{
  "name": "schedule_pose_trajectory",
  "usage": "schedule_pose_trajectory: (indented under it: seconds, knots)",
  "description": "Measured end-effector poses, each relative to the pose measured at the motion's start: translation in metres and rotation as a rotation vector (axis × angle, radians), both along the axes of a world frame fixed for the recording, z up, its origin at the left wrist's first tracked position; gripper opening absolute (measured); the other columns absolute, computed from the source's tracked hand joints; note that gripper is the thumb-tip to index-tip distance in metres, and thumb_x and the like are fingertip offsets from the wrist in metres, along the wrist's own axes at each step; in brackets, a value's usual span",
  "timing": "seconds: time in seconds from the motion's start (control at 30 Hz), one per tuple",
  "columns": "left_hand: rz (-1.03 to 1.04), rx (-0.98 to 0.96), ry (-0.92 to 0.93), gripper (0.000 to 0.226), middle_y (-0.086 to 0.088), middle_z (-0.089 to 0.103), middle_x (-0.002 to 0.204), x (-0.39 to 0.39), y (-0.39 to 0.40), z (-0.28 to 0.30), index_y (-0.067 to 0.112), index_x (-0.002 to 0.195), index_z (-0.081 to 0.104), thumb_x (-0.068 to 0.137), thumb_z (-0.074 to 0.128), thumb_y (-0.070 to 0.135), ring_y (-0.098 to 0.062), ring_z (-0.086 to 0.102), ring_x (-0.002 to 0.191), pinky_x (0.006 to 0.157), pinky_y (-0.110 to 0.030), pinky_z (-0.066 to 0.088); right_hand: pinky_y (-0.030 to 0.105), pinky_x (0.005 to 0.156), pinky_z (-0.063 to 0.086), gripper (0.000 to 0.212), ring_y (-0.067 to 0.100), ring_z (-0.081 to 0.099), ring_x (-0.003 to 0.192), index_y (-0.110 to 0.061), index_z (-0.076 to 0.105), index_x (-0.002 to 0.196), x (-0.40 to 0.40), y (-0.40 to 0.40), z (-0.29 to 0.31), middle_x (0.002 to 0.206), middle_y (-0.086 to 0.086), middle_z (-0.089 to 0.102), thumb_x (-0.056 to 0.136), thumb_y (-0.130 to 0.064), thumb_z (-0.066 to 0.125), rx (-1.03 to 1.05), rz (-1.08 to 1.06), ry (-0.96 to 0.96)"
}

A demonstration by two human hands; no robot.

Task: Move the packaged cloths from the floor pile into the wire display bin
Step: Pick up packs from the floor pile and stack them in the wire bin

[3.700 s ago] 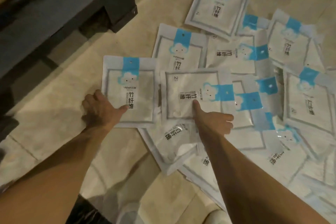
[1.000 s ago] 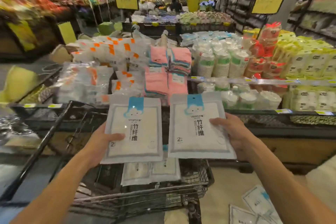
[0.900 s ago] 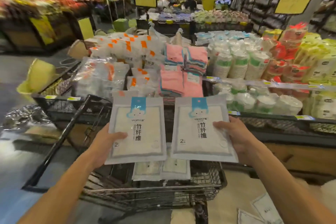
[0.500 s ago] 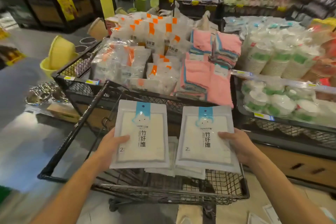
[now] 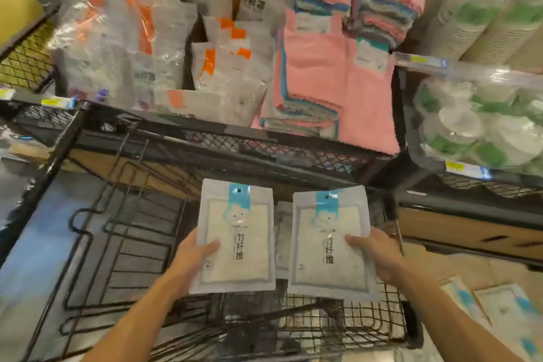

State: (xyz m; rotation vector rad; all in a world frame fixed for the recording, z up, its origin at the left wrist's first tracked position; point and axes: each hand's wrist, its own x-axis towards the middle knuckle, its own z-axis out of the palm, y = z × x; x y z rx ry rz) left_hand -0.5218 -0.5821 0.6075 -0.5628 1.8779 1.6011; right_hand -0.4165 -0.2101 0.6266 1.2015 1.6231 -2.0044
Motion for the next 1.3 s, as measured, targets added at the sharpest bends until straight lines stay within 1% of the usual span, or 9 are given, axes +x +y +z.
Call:
schedule_pose_trajectory:
  seconds: [0.17, 0.27, 0.43, 0.5, 0.6, 0.77, 0.93, 1.1, 1.3]
  knots:
    - [-0.051, -0.045, -0.043, 0.032, -0.006, 0.074, 0.115, -0.044, 0.016, -0.099, 0.019, 0.124, 0.061, 0.095, 0.068, 0.007, -0.029, 0.071, 0.105, 0.083, -0.043, 0.060, 0.045, 0.068, 0.064, 0.029, 0.035, 0.077, 0.095, -0.005, 0.059, 0.124, -0.027, 0.002, -0.083, 0.109, 0.018, 0.077, 0.096, 0.001, 0.063, -0.001, -0.018, -0.094]
    - [-0.059, -0.097, -0.080, 0.029, -0.007, 0.073, 0.111, -0.057, 0.024, -0.152, 0.015, 0.123, 0.062, 0.096, 0.068, 0.008, -0.028, 0.071, 0.102, 0.078, -0.039, 0.057, 0.057, 0.082, 0.062, 0.035, 0.038, 0.075, 0.101, -0.003, 0.058, 0.127, -0.039, -0.001, -0.135, 0.117, 0.021, 0.074, 0.093, -0.001, 0.068, -0.017, -0.066, -0.155]
    - [-0.036, -0.238, -0.079, 0.038, -0.021, 0.070, 0.116, -0.063, 0.021, -0.226, 0.015, 0.123, 0.059, 0.090, 0.075, 0.002, -0.034, 0.068, 0.099, 0.075, -0.039, 0.058, 0.050, 0.072, 0.063, 0.021, 0.035, 0.073, 0.090, -0.007, 0.063, 0.109, -0.054, -0.023, -0.190, 0.101, 0.016, 0.075, 0.090, 0.001, 0.070, 0.056, -0.176, -0.210]
    - [-0.047, -0.391, -0.052, 0.041, -0.025, 0.068, 0.116, -0.059, 0.022, -0.240, 0.005, 0.129, 0.056, 0.092, 0.074, 0.008, -0.040, 0.068, 0.102, 0.070, -0.035, 0.053, 0.053, 0.083, 0.062, 0.026, 0.035, 0.072, 0.099, -0.005, 0.065, 0.116, -0.057, -0.030, -0.210, 0.108, 0.013, 0.074, 0.091, -0.003, 0.073, 0.191, -0.117, -0.233]
    - [-0.207, -0.690, 0.059, 0.053, -0.027, 0.067, 0.118, -0.050, 0.030, -0.241, 0.004, 0.139, 0.045, 0.096, 0.068, 0.023, -0.047, 0.066, 0.105, 0.085, -0.046, 0.054, 0.049, 0.090, 0.060, 0.037, 0.030, 0.068, 0.098, -0.004, 0.061, 0.119, -0.059, -0.039, -0.229, 0.113, 0.010, 0.069, 0.089, -0.014, 0.080, 0.471, 0.006, -0.323]
    - [-0.336, -0.840, 0.175, 0.054, -0.017, 0.051, 0.139, -0.036, 0.045, -0.237, 0.012, 0.141, 0.039, 0.095, 0.066, 0.019, -0.045, 0.060, 0.114, 0.089, -0.054, 0.051, 0.054, 0.083, 0.059, 0.053, 0.032, 0.067, 0.098, -0.007, 0.054, 0.115, -0.055, -0.048, -0.249, 0.110, 0.010, 0.065, 0.082, -0.036, 0.085, 0.786, 0.177, -0.383]
    - [-0.662, -1.011, 0.337, 0.070, -0.013, 0.039, 0.145, -0.044, 0.040, -0.239, 0.015, 0.149, 0.035, 0.091, 0.073, 0.023, -0.032, 0.047, 0.131, 0.092, -0.046, 0.055, 0.053, 0.097, 0.052, 0.079, 0.033, 0.054, 0.117, -0.005, 0.044, 0.127, -0.065, -0.051, -0.236, 0.124, 0.014, 0.054, 0.077, -0.049, 0.086, 1.046, 0.362, -0.487]
    - [-0.780, -1.000, 0.462, 0.072, -0.018, 0.029, 0.163, -0.048, 0.037, -0.203, 0.016, 0.157, 0.032, 0.097, 0.059, 0.044, -0.037, 0.033, 0.147, 0.107, -0.053, 0.044, 0.052, 0.108, 0.043, 0.083, 0.030, 0.045, 0.130, -0.012, 0.039, 0.144, -0.067, -0.052, -0.194, 0.138, 0.010, 0.046, 0.085, -0.061, 0.072, 1.053, 0.509, -0.389]
    - [-0.861, -1.069, 0.537, 0.073, -0.008, 0.018, 0.169, -0.049, 0.049, -0.093, 0.028, 0.160, 0.027, 0.098, 0.033, 0.066, -0.027, 0.014, 0.156, 0.123, -0.056, 0.015, 0.060, 0.114, 0.035, 0.074, 0.030, 0.043, 0.138, -0.023, 0.043, 0.149, -0.061, -0.051, -0.089, 0.151, 0.004, 0.047, 0.091, -0.067, 0.055, 1.097, 0.647, -0.182]
